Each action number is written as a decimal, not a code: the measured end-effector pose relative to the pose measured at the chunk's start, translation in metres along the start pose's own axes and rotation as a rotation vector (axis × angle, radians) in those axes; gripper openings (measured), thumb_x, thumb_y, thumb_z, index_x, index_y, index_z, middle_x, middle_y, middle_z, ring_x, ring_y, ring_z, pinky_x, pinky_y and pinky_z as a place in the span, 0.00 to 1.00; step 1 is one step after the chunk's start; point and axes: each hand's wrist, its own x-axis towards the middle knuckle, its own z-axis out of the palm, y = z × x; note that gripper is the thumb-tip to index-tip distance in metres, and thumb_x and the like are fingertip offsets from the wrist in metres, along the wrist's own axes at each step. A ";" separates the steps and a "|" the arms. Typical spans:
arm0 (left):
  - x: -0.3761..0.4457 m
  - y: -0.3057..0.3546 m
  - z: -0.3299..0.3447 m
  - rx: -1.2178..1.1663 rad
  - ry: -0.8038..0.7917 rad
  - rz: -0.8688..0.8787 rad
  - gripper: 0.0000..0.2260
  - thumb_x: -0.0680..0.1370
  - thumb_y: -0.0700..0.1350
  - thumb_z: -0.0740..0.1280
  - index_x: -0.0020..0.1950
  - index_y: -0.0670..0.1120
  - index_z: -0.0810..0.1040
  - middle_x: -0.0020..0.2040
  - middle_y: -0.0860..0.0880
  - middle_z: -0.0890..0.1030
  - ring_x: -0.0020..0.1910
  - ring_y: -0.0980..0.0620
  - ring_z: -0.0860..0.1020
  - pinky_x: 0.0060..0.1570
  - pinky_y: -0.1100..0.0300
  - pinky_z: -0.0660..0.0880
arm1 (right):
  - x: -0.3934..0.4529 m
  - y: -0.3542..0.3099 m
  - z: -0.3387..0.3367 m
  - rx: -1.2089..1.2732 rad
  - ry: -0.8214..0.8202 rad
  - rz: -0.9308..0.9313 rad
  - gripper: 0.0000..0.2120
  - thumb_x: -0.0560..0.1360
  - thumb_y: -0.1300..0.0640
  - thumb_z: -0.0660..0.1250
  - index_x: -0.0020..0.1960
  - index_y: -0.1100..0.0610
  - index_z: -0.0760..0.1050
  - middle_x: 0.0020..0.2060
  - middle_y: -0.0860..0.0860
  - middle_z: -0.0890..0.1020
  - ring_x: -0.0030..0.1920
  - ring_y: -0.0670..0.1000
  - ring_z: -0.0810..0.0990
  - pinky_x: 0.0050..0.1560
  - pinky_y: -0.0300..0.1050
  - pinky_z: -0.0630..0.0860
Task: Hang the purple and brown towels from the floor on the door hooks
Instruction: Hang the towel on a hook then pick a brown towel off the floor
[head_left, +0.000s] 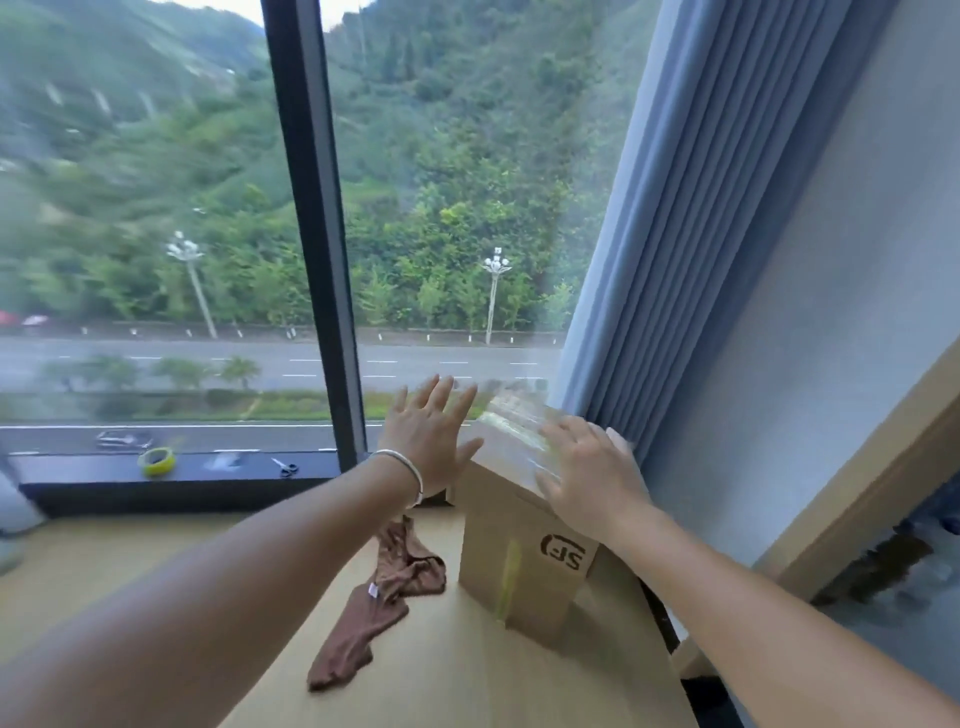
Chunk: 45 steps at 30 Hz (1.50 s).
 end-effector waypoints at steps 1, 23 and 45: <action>0.000 -0.007 0.002 0.006 -0.006 -0.056 0.31 0.79 0.63 0.49 0.78 0.54 0.44 0.79 0.47 0.50 0.77 0.47 0.47 0.74 0.43 0.48 | 0.012 0.000 0.007 0.017 -0.007 -0.051 0.24 0.77 0.44 0.59 0.71 0.47 0.63 0.70 0.48 0.67 0.70 0.51 0.64 0.72 0.54 0.55; -0.079 -0.130 0.148 -0.062 -0.277 -0.676 0.30 0.79 0.61 0.53 0.77 0.53 0.46 0.78 0.47 0.52 0.76 0.49 0.50 0.73 0.47 0.50 | 0.133 -0.101 0.220 0.108 -0.373 -0.532 0.22 0.75 0.43 0.60 0.67 0.47 0.68 0.64 0.46 0.71 0.64 0.50 0.69 0.67 0.50 0.63; -0.194 -0.118 0.668 -0.530 -0.393 -0.913 0.17 0.63 0.45 0.79 0.50 0.52 0.82 0.44 0.55 0.82 0.41 0.48 0.81 0.33 0.58 0.76 | 0.064 -0.074 0.735 0.023 -0.821 -0.505 0.22 0.69 0.47 0.69 0.62 0.50 0.74 0.56 0.47 0.77 0.56 0.51 0.77 0.57 0.47 0.72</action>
